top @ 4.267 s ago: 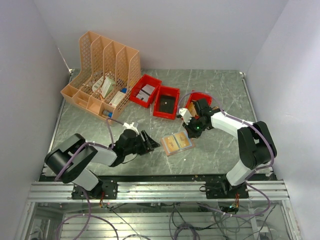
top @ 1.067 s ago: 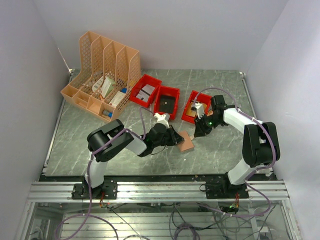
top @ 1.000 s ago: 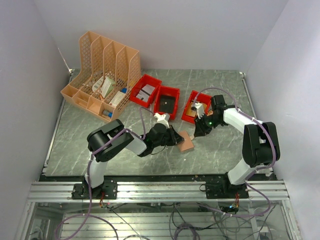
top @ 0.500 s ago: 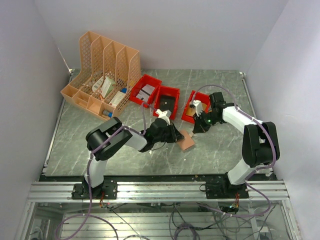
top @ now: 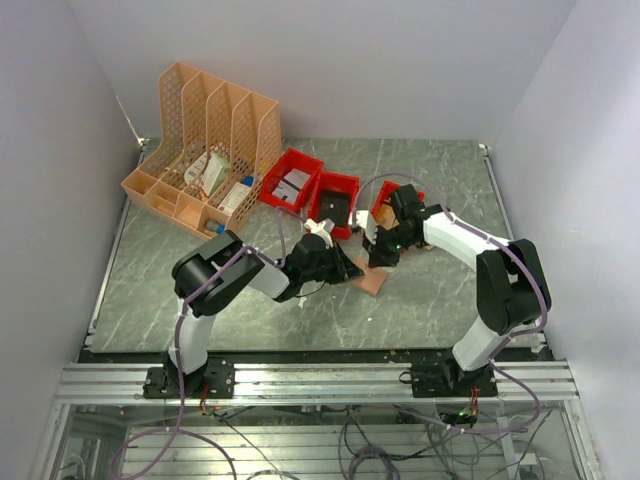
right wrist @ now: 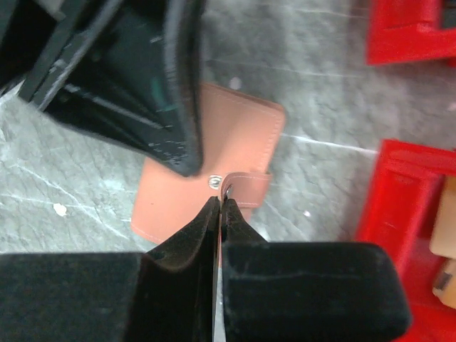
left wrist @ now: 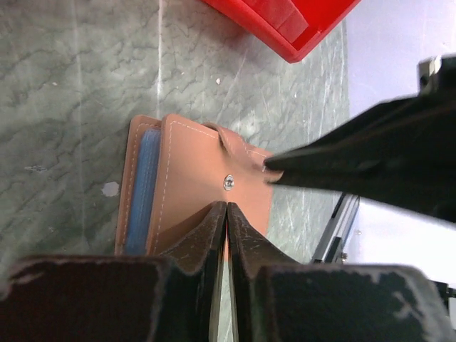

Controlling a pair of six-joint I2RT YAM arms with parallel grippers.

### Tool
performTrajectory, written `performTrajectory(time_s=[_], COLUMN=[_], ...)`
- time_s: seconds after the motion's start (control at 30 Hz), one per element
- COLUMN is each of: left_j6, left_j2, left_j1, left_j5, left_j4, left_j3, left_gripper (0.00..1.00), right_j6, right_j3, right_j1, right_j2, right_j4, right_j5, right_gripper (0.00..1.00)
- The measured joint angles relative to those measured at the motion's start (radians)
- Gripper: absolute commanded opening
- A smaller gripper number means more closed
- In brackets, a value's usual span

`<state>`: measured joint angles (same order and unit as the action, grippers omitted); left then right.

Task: Put the credit cards into the card holder
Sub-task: Close the card holder at the center of the board.

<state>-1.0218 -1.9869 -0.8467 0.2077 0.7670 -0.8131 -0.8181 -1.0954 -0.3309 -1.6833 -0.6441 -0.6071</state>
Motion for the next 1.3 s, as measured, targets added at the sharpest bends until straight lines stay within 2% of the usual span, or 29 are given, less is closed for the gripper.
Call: performTrajectory(time_s=[0.3, 0.47, 0.87, 1.13, 1.3], left_j6=[-0.075, -0.091, -0.109, -0.109, -0.109], left_j2=[-0.04, -0.053, -0.063, -0.063, -0.063], left_j1=[0.031, 0.034, 0.034, 0.035, 0.035], left_j5=[0.064, 0.071, 0.074, 0.075, 0.076], left_j4=[0.086, 0.126, 0.17, 0.171, 0.171], left_j3=[0.02, 0.029, 0.044, 0.044, 0.044], left_gripper=[0.1, 0.09, 0.09, 0.09, 0.09], right_j6=[-0.071, -0.06, -0.027, -0.045, -0.046], right_j3=[0.127, 0.134, 0.152, 0.151, 0.109], right_j1=[-0.074, -0.076, -0.031, 0.095, 0.091], right_j2=[0.045, 0.05, 0.165, 0.178, 0.122], right_j4=[0.077, 0.094, 0.146, 0.152, 0.115], right_j5=[0.116, 0.127, 0.085, -0.048, -0.107], right_gripper=[0.0, 0.24, 0.51, 0.53, 0.53])
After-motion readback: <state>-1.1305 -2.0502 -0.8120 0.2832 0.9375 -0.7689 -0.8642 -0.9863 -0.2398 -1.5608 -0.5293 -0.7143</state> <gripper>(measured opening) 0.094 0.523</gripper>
